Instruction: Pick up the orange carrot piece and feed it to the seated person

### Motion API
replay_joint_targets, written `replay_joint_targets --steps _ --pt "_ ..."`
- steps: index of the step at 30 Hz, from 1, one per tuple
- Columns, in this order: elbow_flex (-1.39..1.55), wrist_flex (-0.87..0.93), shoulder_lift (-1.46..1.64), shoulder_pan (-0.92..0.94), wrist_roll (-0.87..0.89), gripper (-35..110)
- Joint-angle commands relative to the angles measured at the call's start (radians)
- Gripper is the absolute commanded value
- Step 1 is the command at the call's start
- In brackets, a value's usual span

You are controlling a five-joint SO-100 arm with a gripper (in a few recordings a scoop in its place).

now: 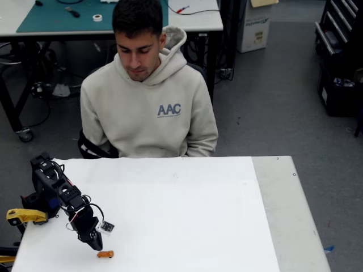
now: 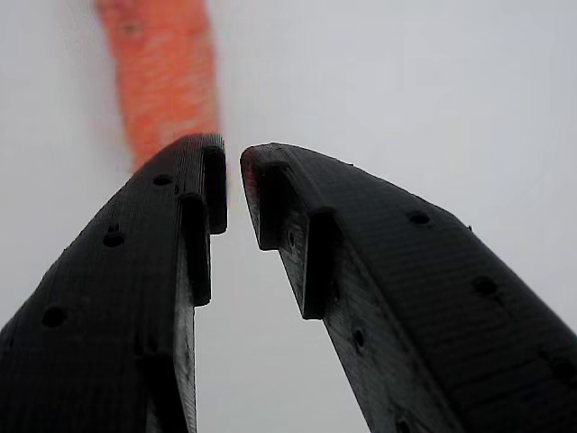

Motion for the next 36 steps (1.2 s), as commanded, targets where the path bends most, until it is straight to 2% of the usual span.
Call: replay_joint_targets --steps 1,17,28,36 --pt "-0.094 0.0 0.011 0.015 -0.014 -1" --pt "-0.091 0.002 -0.025 -0.006 -0.015 1" --pt "-0.092 0.002 -0.023 -0.034 -0.015 23" --pt "-0.041 0.003 -0.023 -0.034 -0.015 26"
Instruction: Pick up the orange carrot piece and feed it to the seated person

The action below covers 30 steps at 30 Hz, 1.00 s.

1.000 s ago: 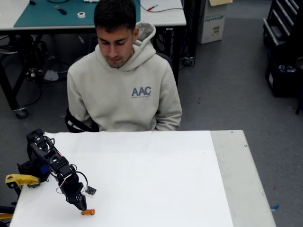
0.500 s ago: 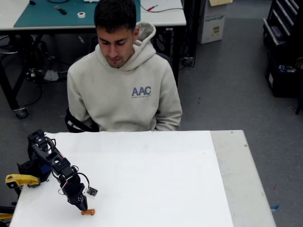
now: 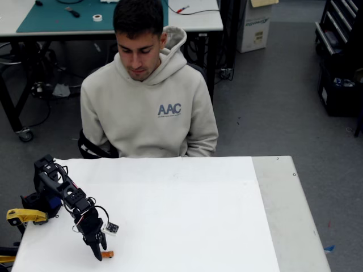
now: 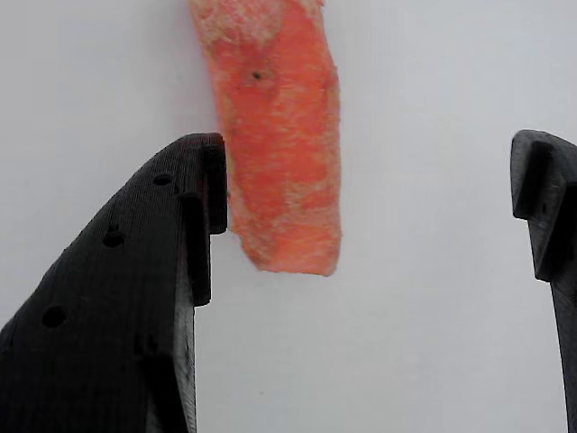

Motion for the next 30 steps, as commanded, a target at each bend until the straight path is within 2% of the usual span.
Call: replay_joint_targets --steps 1,25,30 --pt "0.0 0.003 0.049 0.02 -0.015 26" --pt "0.087 -0.012 0.049 0.021 -0.014 26" --pt "0.086 -0.012 0.049 0.023 -0.014 19"
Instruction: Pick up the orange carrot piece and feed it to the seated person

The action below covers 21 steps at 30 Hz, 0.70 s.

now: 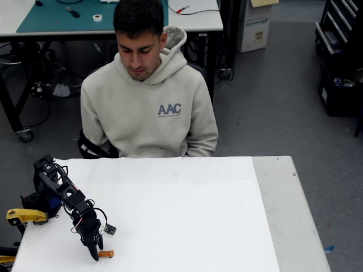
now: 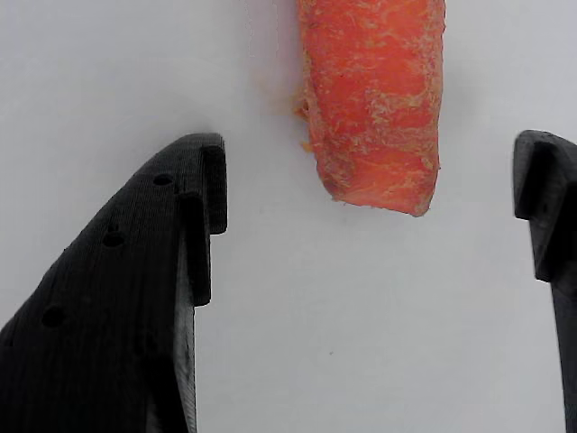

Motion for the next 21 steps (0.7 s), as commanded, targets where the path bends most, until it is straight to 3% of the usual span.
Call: replay_joint_targets --steps 1,7,21 --pt "0.002 -0.006 0.049 0.014 -0.014 16" --pt "0.0 -0.008 0.049 0.014 -0.012 -4" --pt "0.0 -0.008 0.052 0.028 -0.011 -2"
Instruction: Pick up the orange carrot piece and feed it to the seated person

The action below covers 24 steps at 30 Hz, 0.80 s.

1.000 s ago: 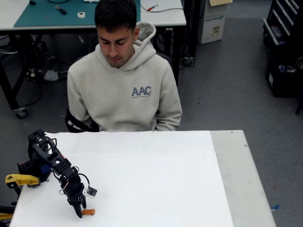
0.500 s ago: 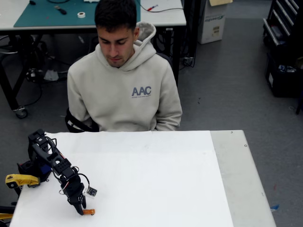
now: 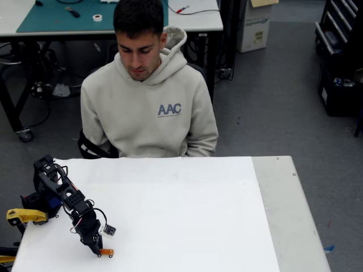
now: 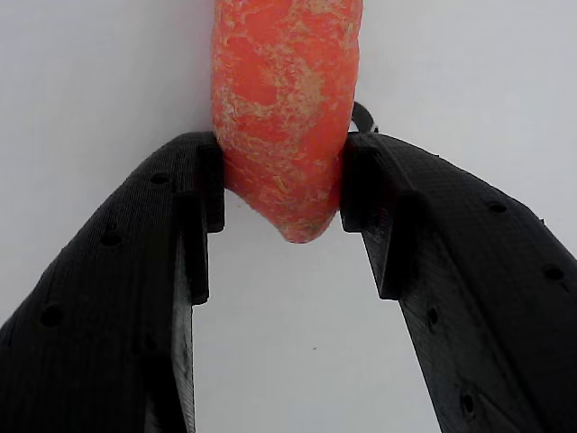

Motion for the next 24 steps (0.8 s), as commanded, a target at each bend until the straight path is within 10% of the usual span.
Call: replay_joint_targets --steps 1,24 --pt "0.0 -0.008 0.052 0.023 -0.011 -2" --pt "0.002 0.012 0.13 -0.098 0.038 -3"
